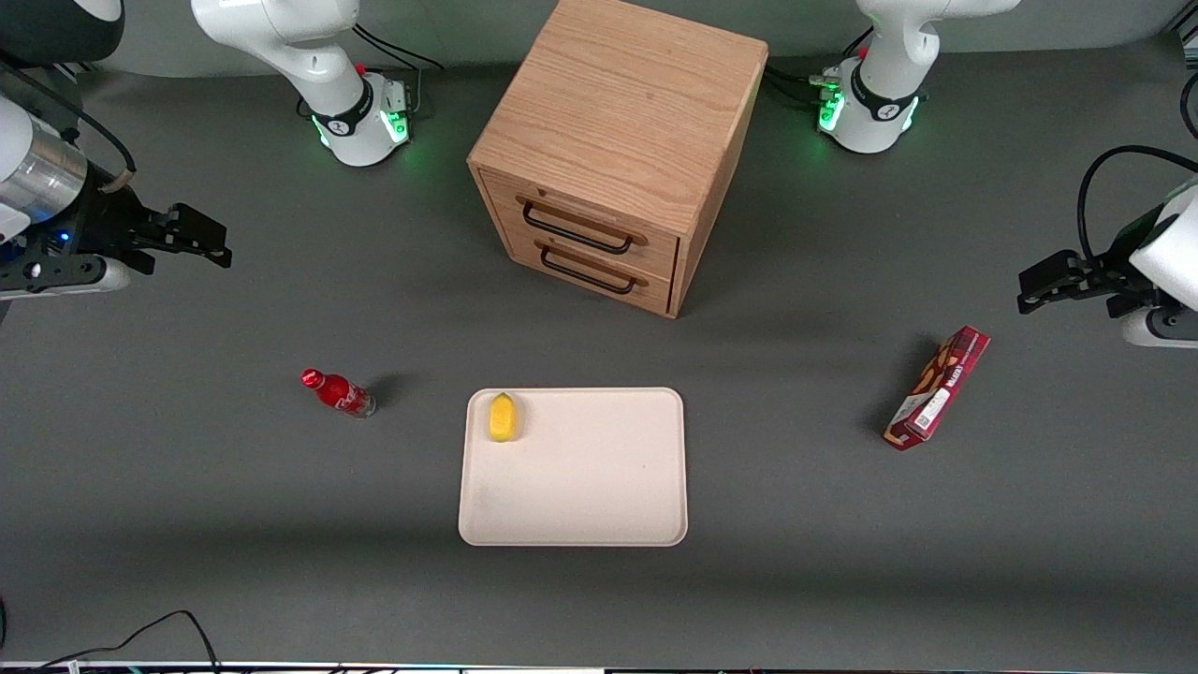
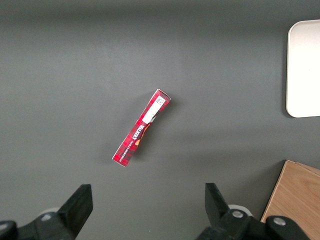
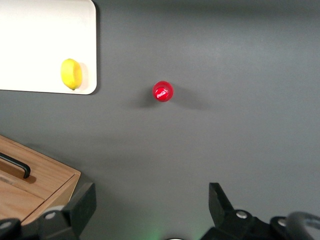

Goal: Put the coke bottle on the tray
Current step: 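Move the right gripper down over the red Coca-Cola bottle's cap end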

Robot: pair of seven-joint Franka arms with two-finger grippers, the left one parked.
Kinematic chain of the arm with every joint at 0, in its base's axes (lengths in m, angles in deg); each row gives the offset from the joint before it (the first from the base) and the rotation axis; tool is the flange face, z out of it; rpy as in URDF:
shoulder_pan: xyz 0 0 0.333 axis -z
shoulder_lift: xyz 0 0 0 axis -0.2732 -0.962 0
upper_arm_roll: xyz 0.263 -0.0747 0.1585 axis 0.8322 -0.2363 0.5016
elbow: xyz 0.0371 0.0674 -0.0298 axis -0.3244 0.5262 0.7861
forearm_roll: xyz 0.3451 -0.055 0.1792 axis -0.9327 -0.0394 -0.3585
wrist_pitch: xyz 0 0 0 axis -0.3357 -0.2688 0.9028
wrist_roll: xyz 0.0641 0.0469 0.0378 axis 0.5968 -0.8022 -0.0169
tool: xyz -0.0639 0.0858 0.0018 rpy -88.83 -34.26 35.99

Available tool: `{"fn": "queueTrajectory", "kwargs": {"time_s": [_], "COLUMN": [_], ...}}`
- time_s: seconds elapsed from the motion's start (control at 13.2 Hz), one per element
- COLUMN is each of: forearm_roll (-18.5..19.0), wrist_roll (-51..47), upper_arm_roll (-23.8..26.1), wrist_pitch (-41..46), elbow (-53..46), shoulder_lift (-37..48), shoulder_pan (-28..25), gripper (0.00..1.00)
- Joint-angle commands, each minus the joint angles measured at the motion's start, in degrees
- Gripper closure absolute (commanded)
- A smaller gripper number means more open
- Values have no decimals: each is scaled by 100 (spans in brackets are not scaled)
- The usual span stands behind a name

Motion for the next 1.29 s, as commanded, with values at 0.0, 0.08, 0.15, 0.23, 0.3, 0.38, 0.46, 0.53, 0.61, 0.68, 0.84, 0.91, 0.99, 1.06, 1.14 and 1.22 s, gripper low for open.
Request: {"fn": "queueTrajectory", "kwargs": {"time_s": [0.0,0.08,0.15,0.23,0.3,0.38,0.46,0.53,0.61,0.68,0.84,0.91,0.99,1.06,1.14,1.22], "forearm_roll": [-38,-39,-30,75,198,294,217,173,164,172,164,120,120,120,128,128], "wrist_roll": [-14,63,73,47,20,20,29,73,73,90,91,99,91,99,125,134], "upper_arm_roll": [20,20,20,29,46,90,108,108,108,108,117,126,169,196,196,196], "wrist_pitch": [158,149,158,97,157,123,-17,-297,-647,-1016,-2052,-2658,-3316,-3793,-4128,-4497], "elbow": [-253,-315,-307,-202,-305,-280,-245,-62,218,569,1499,2009,2501,2828,3049,3225], "shoulder_lift": [-148,-174,-192,-210,-410,-569,-649,-675,-676,-658,-518,-430,-386,-368,-403,-464], "shoulder_pan": [50,59,33,7,-37,-29,58,76,85,77,103,164,165,173,173,173], "gripper": [0,0,0,0,0,0,0,0,0,0,0,0,0,0,0,0]}}
